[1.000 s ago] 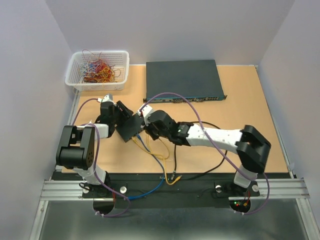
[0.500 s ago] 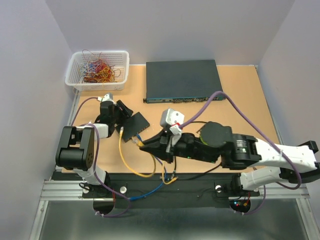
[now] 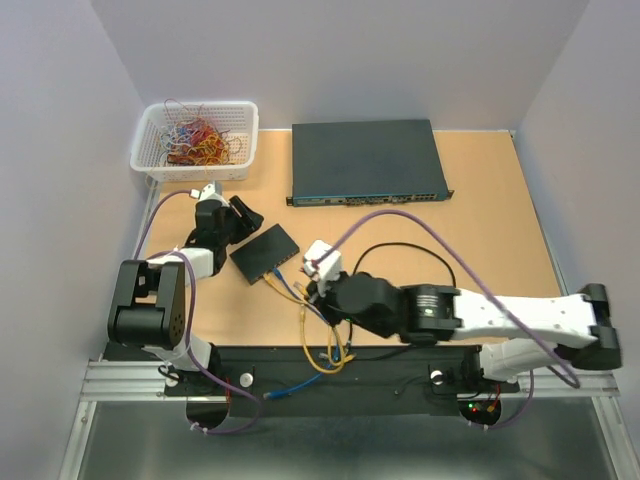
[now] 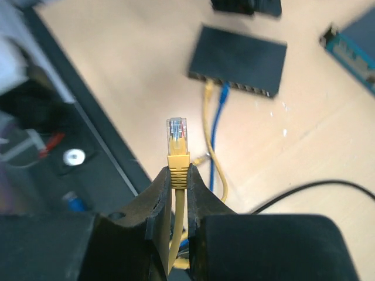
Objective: Insert the plug into the switch port
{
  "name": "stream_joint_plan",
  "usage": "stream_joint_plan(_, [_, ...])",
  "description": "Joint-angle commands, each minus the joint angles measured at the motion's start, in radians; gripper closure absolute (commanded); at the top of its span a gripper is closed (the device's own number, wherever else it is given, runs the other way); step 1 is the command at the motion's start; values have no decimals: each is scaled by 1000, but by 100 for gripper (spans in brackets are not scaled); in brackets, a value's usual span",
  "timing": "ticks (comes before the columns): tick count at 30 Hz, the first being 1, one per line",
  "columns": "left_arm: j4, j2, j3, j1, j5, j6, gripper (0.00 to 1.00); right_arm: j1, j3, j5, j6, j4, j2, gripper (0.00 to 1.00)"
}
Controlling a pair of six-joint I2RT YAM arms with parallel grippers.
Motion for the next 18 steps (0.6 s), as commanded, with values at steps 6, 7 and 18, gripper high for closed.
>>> stream_joint_plan(6, [54, 2, 20, 6, 15, 17, 36, -272, 9, 42, 61, 136, 401, 100])
stream_joint_plan(7, [54, -1, 20, 6, 14, 19, 36, -284, 25, 48, 58, 137, 425, 100])
stream_joint_plan(18, [54, 84, 66, 6, 58, 19, 37, -389, 83, -85, 14, 197, 654, 100])
